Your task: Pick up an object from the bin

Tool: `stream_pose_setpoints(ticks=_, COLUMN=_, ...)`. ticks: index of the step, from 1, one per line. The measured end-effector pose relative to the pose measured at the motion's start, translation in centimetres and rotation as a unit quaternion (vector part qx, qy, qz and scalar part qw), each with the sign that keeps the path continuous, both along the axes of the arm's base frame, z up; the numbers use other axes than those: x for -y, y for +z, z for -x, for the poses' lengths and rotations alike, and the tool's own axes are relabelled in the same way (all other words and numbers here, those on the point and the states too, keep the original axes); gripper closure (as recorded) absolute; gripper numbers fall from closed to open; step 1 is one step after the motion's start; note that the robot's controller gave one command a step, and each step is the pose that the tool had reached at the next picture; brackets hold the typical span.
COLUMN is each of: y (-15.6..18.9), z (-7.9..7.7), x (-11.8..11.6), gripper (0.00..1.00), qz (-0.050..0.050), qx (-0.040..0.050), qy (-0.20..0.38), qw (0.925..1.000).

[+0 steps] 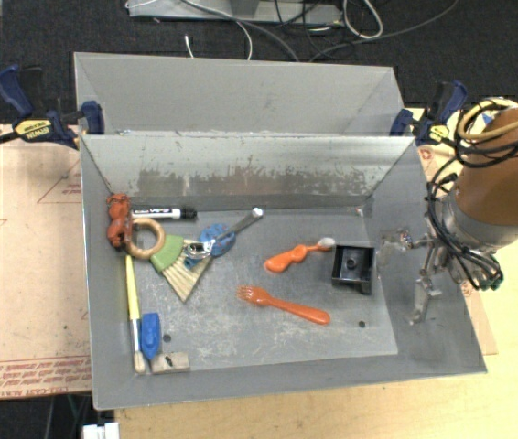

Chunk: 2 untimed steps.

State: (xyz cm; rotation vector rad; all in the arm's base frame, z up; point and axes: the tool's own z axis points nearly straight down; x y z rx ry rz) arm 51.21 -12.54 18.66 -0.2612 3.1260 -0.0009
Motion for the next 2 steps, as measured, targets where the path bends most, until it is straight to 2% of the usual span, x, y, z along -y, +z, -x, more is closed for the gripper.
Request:
stream_pose_setpoints(ticks=1, y=-2.7, z=-6.7, x=0.4, gripper=0.00, qz=0.000, qx=0.0042, qy=0.014, qw=0.9999)
stream_pose_setpoints(ticks=2, y=-2.9, z=-7.8, x=1.1, gripper=0.00, qz=0.000, qx=-0.0006, qy=0.189, qw=0.9819)
